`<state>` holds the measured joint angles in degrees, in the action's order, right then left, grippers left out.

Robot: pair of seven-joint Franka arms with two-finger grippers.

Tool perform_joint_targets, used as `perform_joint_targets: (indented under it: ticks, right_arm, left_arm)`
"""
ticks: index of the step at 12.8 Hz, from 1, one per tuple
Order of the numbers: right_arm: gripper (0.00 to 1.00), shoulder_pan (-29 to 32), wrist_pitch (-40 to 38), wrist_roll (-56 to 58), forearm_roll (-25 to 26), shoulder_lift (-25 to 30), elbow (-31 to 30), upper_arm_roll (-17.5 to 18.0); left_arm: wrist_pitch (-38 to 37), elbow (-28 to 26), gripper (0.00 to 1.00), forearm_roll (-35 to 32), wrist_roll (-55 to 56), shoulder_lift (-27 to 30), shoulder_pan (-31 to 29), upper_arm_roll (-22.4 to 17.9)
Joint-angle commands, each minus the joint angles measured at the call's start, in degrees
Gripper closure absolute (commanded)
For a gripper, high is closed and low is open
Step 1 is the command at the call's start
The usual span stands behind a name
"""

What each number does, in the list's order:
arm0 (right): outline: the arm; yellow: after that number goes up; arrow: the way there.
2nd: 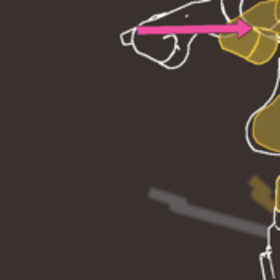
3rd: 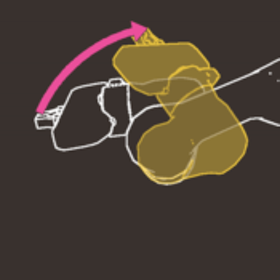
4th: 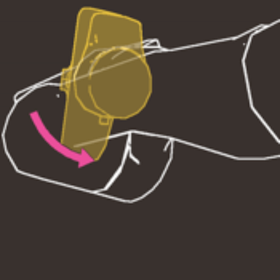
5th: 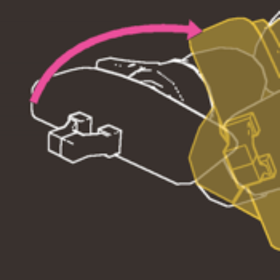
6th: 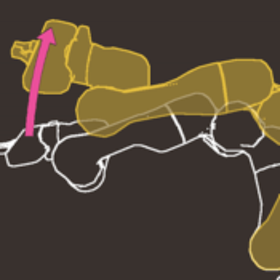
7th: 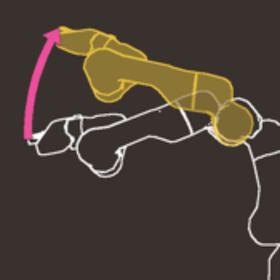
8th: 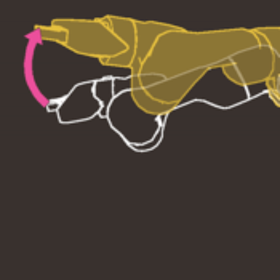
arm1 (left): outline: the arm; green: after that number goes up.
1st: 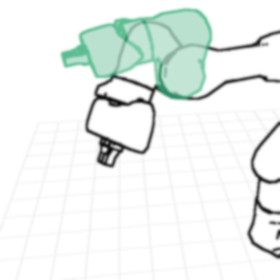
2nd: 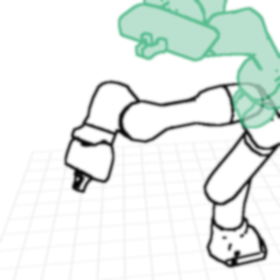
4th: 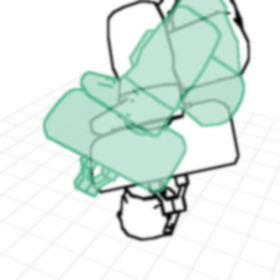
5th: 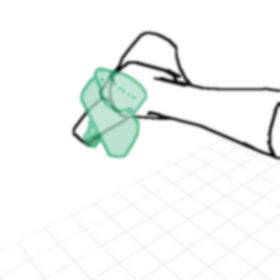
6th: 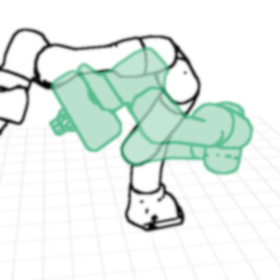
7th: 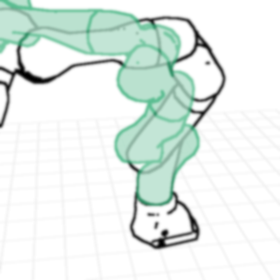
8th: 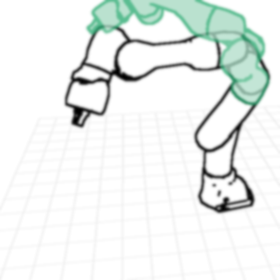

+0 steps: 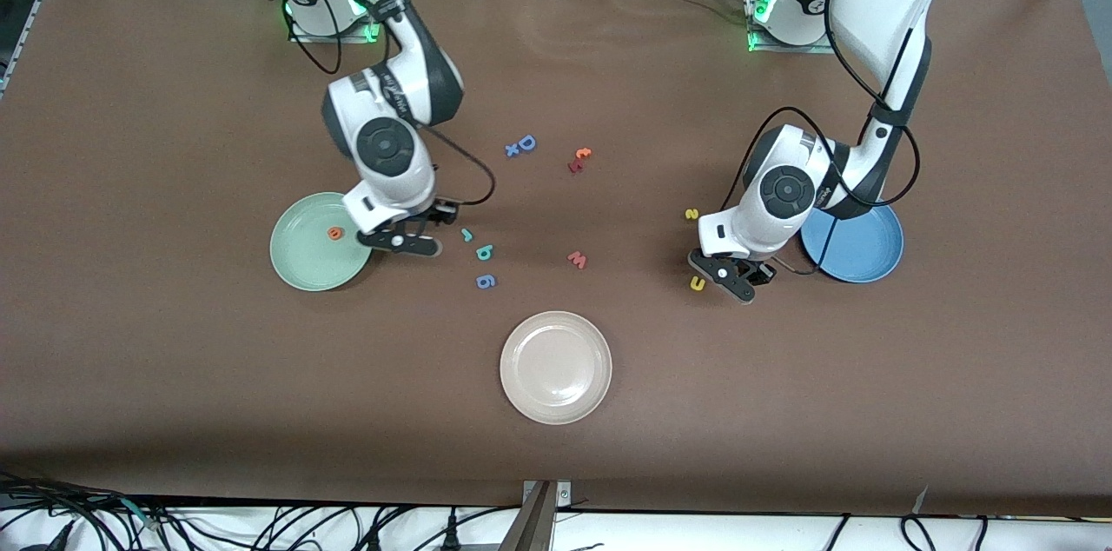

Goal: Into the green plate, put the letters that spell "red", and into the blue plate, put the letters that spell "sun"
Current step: 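Grasp the r with the right gripper while the left gripper carries the u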

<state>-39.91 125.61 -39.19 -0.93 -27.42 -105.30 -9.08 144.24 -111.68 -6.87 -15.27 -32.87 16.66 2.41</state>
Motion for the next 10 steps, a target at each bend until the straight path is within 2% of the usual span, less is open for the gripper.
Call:
perform_joint_targets:
  ticks: [1,4,5,7,10]
  right_arm:
    - [0.46,0.6,6.1,-2.0,-0.4,-2.6,0.2,2.7]
    - [0.49,0.4,8.5,3.2,0.2,-5.4,0.1,3.8]
    - [0.5,0.3,9.2,4.6,0.3,-6.0,0.1,3.8]
    - [0.5,0.2,11.5,7.8,0.2,-6.9,0.2,3.8]
    - [0.55,0.1,13.1,8.9,0.4,-8.0,0.1,3.7]
  left_arm:
    - [2.0,-0.2,0.45,-1.9,1.5,-1.5,1.4,-0.8]
    - [3.3,-0.2,0.45,-1.9,1.5,-2.1,1.7,-1.0]
    - [3.3,-0.3,0.48,-2.0,1.4,-2.1,1.7,-1.0]
    - [3.3,-0.2,0.67,-2.0,1.4,-2.0,1.6,-1.1]
    - [3.3,-0.2,0.86,-1.9,0.7,-1.6,1.5,-2.8]
